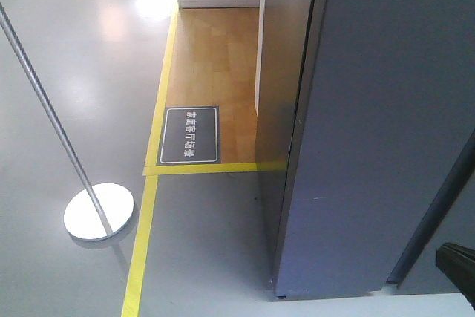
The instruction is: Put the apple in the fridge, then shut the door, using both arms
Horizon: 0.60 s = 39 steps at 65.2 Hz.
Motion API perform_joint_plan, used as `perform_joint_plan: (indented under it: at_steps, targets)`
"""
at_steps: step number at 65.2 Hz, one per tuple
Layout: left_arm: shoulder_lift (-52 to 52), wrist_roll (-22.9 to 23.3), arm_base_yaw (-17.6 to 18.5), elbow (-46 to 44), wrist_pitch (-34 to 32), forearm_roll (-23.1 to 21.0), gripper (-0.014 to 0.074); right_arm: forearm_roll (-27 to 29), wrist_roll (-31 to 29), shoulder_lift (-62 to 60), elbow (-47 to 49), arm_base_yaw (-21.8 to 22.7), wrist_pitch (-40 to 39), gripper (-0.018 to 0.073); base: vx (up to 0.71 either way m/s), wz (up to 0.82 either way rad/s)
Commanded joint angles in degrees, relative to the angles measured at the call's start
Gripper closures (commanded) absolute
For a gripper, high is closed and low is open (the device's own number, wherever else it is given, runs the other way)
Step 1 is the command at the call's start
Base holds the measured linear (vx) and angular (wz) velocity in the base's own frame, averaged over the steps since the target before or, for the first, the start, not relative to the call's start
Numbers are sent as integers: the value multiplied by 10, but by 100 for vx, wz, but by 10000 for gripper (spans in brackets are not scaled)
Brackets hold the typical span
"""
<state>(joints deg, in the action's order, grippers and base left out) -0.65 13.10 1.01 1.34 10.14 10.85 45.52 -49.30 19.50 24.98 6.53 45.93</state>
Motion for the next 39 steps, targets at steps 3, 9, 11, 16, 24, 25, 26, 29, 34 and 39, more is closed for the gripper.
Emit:
perform_joint_plan:
  at_steps: [3, 9, 11, 16, 24, 25, 26, 29, 34, 39]
  targets:
    - [-9, 2, -1, -9, -43, -2, 602, 22, -2, 6, 15, 2, -26, 565, 0, 0]
    - [-9, 2, -1, -9, -43, -2, 602, 22, -2, 6, 15, 2, -26, 565, 0, 0]
    - [-9, 2, -1, -9, -43, -2, 602, 19, -2, 6, 15, 2, -26, 565, 0, 0]
    - [-9, 2, -1, -9, -43, -2, 602, -4, -2, 4, 15, 2, -28, 565, 0, 0]
    - [-9, 2, -1, -9, -43, -2, 602, -55, 3, -23, 9, 1, -34, 565, 0, 0]
    - [-9, 2, -1, -9, -43, -2, 602, -58, 4, -28, 7, 0, -39, 565, 0, 0]
    - [-9, 2, -1, -9, -43, -2, 602, -62, 7, -33, 3, -1, -43, 565, 0, 0]
    - [-9, 2, 0, -9, -43, -2, 602, -68, 23, -49, -13, -4, -62, 565, 0, 0]
    - [-9, 2, 0, -9, -43, -2, 602, -71, 57, -83, -54, -12, -109, 561, 0, 0]
    - [-9, 2, 0, -9, -43, -2, 602, -84, 87, -124, -99, -13, -161, 562, 0, 0]
